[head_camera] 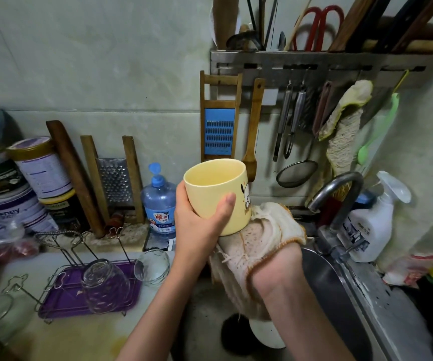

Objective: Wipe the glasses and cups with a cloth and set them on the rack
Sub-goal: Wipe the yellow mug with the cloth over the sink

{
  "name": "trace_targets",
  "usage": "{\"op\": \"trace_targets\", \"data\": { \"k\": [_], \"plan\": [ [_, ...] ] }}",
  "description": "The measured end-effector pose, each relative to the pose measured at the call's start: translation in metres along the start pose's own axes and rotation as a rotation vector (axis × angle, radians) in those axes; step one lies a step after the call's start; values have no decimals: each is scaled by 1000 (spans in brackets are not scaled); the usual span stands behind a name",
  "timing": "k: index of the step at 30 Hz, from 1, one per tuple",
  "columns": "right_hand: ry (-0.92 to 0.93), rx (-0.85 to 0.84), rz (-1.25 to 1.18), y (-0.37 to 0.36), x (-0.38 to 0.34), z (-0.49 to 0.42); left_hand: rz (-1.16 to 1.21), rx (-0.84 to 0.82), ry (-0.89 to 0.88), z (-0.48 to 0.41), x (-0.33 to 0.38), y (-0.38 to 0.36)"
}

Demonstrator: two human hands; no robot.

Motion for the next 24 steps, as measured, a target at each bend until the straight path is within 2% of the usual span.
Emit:
{"op": "trace_targets", "data": {
  "k": [5,7,11,13,15,16,18,21,24],
  "plan": [
    [-167,6,-22,-8,17,-28,-71,-10,-28,3,4,-4],
    [-155,7,-36,-8,13,-28,-70,-28,-28,1,3,-6],
    [-97,-112,20,-15,2,-16,-59,-18,-29,-15,-3,5],
    [-68,19,89,-2,-4,-5,-30,22,-25,-19,-8,13],
    [-29,193,8,11,-10,15,4,72,-22,-19,-9,18],
    [0,227,17,8,-15,20,17,85,-14,-17,-9,18],
    [-36,60,97,-8,-9,5,34,93,-7,-12,-9,17],
    [-181,-4,40,-15,15,-10,24,87,-32,-2,-3,12],
    [-168,16,1,-12,22,-18,30,93,-58,5,4,11]
  ]
}}
Point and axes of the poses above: each hand's wrist, its own z-axis away from the middle knuckle, its own y-axis out of the back of the hand, x = y × z, the point moved 10 cm from there along -z, towards the middle knuckle, and after that the axes turned 15 degrees about -y, right-handed, at the moved point
